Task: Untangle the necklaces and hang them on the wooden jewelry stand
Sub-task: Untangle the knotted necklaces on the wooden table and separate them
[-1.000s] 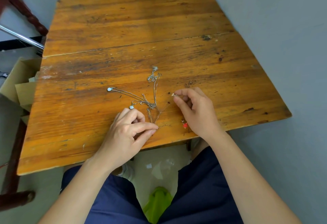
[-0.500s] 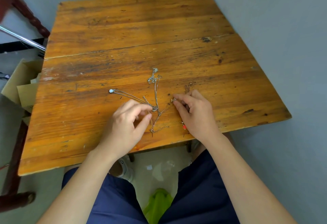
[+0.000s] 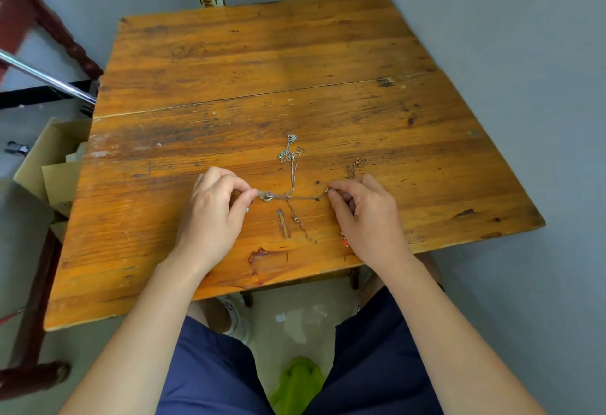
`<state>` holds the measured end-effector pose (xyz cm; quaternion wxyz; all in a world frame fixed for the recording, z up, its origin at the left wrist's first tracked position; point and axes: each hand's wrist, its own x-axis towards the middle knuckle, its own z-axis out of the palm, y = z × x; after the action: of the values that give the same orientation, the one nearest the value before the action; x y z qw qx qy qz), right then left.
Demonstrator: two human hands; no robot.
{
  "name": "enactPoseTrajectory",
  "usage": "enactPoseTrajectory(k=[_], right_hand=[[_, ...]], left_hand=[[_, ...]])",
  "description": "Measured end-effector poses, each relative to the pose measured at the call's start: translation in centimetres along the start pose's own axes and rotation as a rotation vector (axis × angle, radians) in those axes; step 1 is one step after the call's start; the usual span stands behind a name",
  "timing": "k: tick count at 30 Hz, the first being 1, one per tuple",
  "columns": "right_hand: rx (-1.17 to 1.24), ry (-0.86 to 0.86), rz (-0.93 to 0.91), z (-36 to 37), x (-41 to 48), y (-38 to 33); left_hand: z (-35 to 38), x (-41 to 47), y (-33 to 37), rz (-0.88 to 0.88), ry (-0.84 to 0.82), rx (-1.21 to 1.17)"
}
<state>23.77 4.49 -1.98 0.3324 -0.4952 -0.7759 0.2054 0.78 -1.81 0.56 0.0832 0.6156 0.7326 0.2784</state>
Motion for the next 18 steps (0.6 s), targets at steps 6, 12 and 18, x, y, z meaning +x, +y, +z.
enactPoseTrajectory(k=[6, 12, 18], right_hand=[[-0.008, 0.025, 0.027, 0.2, 0.1, -0.1], [-0.016, 0.039, 0.073, 0.5, 0.0, 0.0], [-0.035, 0.067, 0.082, 0.5, 0.0, -0.1]], left_hand=[[-1.0, -0.8, 0.3, -0.177, 0.066, -0.299], [-0.7, -1.5, 0.4, -0.147, 0.106, -0.178], [-0.6, -1.5, -0.2, -0.233, 0.191, -0.298]])
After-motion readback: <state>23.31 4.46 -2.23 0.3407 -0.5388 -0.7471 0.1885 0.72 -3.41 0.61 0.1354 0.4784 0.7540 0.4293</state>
